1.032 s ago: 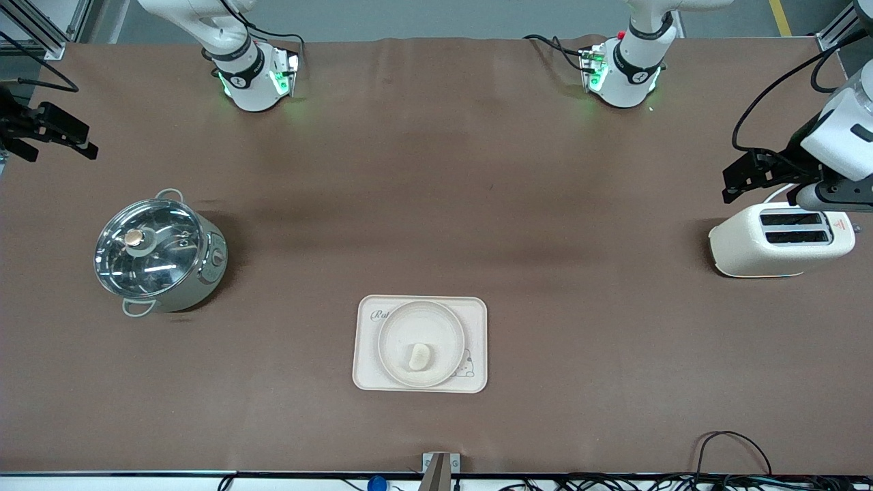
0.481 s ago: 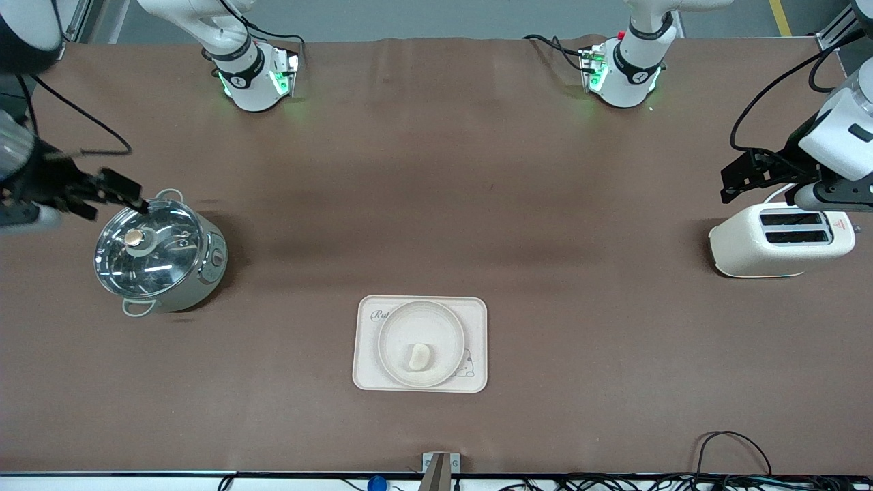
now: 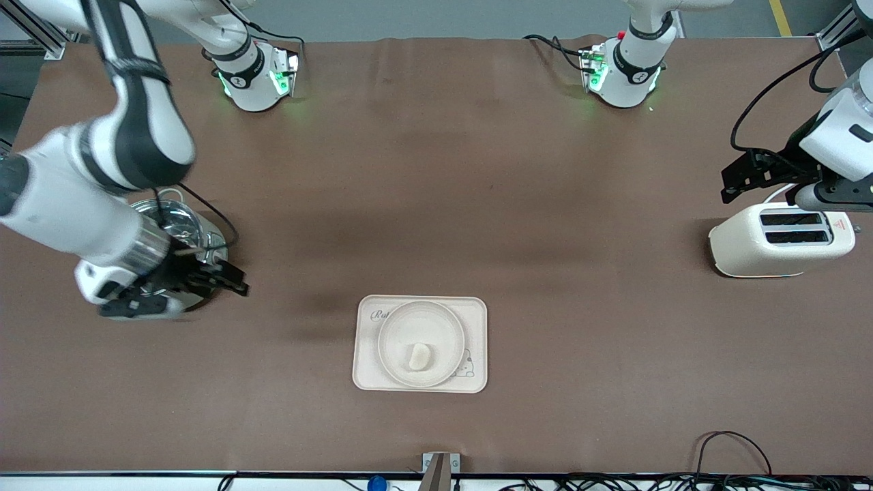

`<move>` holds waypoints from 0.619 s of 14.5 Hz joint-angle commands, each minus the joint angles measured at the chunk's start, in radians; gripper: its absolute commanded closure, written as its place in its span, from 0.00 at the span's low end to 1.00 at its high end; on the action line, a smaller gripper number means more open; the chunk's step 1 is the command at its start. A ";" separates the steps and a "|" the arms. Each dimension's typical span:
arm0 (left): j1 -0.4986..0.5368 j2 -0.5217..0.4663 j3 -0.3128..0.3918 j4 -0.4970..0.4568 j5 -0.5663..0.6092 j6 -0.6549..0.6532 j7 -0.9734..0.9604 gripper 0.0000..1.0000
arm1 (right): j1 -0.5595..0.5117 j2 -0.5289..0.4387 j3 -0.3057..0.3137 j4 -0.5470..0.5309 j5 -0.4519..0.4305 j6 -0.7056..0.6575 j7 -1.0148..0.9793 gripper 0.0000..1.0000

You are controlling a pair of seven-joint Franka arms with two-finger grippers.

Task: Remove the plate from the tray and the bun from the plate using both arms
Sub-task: 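Reach the right gripper over to the white plate on the tray, then lower the right gripper and close it on the plate rim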

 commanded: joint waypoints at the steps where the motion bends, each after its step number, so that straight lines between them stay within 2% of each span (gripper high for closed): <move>1: 0.004 -0.001 -0.003 0.012 -0.008 -0.015 0.010 0.00 | 0.050 0.143 0.024 0.065 0.036 0.126 0.036 0.21; 3: 0.004 -0.002 -0.003 0.012 -0.008 -0.015 0.012 0.00 | 0.084 0.265 0.024 0.123 0.081 0.218 0.041 0.25; 6: 0.004 -0.001 -0.003 0.012 -0.008 -0.021 0.012 0.00 | 0.166 0.382 0.023 0.180 0.182 0.350 0.061 0.37; 9: 0.004 -0.001 -0.003 0.012 -0.008 -0.021 0.012 0.00 | 0.199 0.468 0.024 0.242 0.222 0.381 0.058 0.39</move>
